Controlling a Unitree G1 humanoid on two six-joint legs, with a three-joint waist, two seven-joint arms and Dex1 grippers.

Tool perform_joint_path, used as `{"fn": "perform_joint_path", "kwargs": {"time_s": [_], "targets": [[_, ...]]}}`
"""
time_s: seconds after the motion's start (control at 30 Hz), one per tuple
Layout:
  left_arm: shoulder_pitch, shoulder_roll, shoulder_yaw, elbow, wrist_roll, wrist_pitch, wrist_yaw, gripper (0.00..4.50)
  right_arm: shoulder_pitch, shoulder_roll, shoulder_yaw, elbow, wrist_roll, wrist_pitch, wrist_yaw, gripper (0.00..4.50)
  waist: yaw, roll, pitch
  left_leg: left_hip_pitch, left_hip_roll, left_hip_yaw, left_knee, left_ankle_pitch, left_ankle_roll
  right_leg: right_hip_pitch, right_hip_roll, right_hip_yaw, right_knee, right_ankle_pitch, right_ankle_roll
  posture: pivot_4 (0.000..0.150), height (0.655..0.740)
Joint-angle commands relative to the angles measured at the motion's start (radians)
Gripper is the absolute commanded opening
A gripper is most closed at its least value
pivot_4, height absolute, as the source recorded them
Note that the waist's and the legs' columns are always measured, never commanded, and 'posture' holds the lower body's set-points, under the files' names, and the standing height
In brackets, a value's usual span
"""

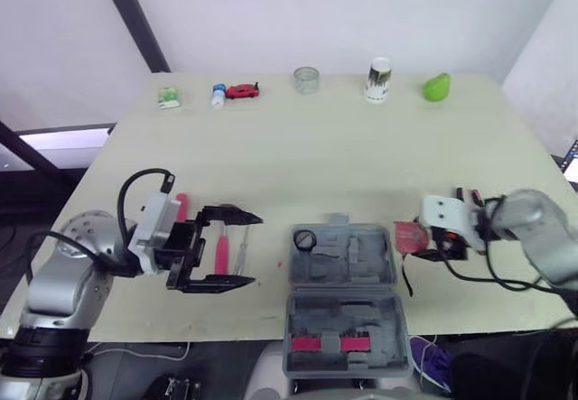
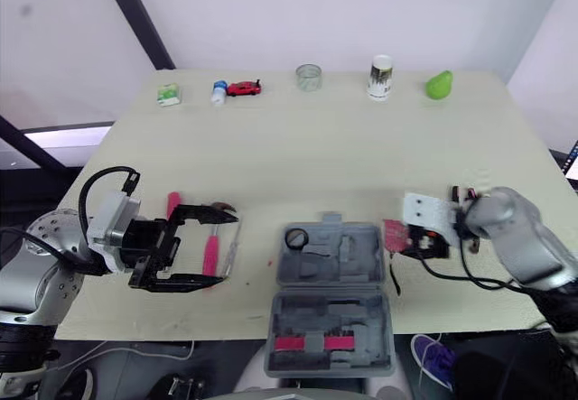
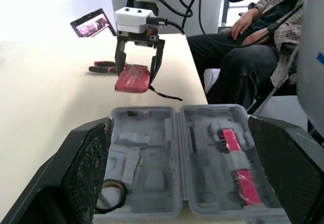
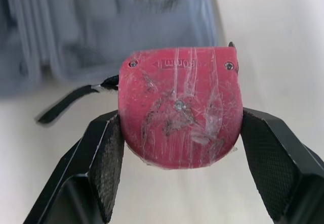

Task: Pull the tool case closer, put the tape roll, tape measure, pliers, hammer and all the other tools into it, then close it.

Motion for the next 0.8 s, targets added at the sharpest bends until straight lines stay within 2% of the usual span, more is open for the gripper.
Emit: {"fn": "perform_joint_path", "kwargs": {"time_s": [0.03,0.2,0.3,0.47,0.8], "targets": [[0.019,0.004,0.050,0.001,-0.005,-0.001,0.009,4.50,-0.094,0.033,0.106,-0.062,-0.074,0.143,-0.013,2.90,0.000,0.000,0.000,0.000,0.000,-0.001,0.000,0.000,0.000,0.000,0.000,-0.001,0.000,0.000,0.000,0.150,0.7400],[0.044,0.001,0.062,-0.002,0.005,-0.011,0.012,4.50,-0.226,0.120,0.272,-0.003,-0.175,0.229,-0.045,2.90,0.002,0.000,0.000,-0.004,-0.001,-0.001,0.000,0.000,0.000,-0.003,-0.001,-0.001,-0.001,0.000,0.000,0.150,0.7400],[0.055,0.000,0.067,-0.005,0.008,-0.015,0.015,4.50,-0.276,0.152,0.348,0.001,-0.198,0.303,-0.032,2.90,0.005,0.000,0.000,-0.015,-0.001,-0.002,0.006,0.000,0.000,-0.012,-0.001,-0.002,0.003,0.000,0.000,0.150,0.7400],[0.057,0.000,0.077,0.005,0.013,-0.018,0.013,4.50,-0.327,0.159,0.447,0.012,-0.246,0.314,-0.016,2.90,0.000,0.000,0.000,-0.016,-0.001,-0.002,0.008,0.000,0.000,-0.013,-0.002,-0.002,0.005,0.000,0.000,0.150,0.7400],[0.046,-0.002,0.074,0.015,0.019,-0.021,0.015,4.50,-0.284,0.105,0.481,-0.039,-0.265,0.274,0.001,2.90,0.001,0.000,0.000,-0.015,-0.001,-0.002,0.008,0.000,0.000,-0.013,-0.002,-0.002,0.008,0.000,0.000,0.150,0.7400]]}}
